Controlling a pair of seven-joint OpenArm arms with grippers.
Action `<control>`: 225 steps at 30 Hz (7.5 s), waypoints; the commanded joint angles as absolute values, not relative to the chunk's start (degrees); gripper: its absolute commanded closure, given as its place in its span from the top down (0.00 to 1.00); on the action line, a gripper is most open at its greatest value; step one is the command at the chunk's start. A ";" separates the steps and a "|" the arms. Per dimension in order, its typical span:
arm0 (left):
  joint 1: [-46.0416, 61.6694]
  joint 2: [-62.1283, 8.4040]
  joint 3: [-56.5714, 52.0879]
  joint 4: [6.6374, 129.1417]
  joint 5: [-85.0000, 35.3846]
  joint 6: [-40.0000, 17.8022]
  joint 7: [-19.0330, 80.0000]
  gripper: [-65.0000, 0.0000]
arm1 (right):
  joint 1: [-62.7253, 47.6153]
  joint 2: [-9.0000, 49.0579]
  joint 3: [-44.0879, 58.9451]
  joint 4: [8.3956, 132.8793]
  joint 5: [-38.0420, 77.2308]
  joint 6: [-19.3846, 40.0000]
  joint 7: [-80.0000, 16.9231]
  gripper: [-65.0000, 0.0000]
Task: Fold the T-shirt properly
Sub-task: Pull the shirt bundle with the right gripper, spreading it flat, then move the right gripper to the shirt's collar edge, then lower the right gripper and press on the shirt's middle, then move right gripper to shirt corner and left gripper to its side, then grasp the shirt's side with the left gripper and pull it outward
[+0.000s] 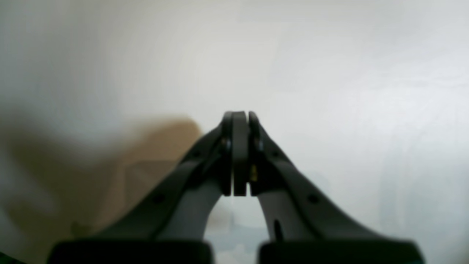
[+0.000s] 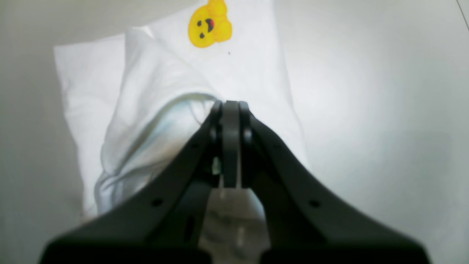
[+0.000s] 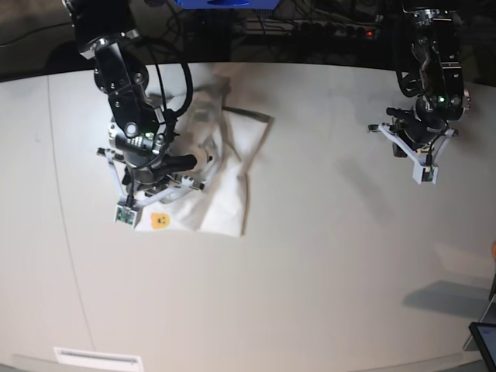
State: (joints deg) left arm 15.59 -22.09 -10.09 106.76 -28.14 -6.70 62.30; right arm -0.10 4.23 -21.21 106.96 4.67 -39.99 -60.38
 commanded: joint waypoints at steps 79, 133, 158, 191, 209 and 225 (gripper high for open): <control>15.16 -22.90 -10.95 107.30 -28.00 -6.73 61.32 0.00 | -14.37 1.98 -42.07 112.40 4.44 -40.00 -56.75 0.00; 14.73 -22.64 -10.33 107.30 -28.35 -6.73 61.23 0.00 | 12.97 -4.09 -49.98 85.14 4.18 -40.00 -52.88 0.00; 21.58 -17.36 -10.33 115.91 -28.26 -40.00 45.67 0.00 | -7.52 12.26 -30.02 113.54 4.00 -40.00 -47.78 0.00; 25.10 -16.92 10.77 114.68 -13.23 -40.00 45.32 0.00 | -18.42 14.46 -16.31 112.57 4.35 -40.00 -50.95 0.00; 8.40 -14.29 14.46 99.21 -13.67 -40.00 45.32 0.00 | -23.25 11.30 -26.24 112.66 4.44 -40.00 -50.77 0.00; -9.63 -5.58 21.23 81.98 -13.32 -40.00 45.32 0.00 | -22.29 9.36 -34.33 112.66 4.35 -40.00 -50.86 0.00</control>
State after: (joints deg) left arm -8.54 -6.00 21.12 81.54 -13.43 -39.72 45.32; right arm -22.46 9.47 -34.09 111.72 4.29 -40.14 -51.18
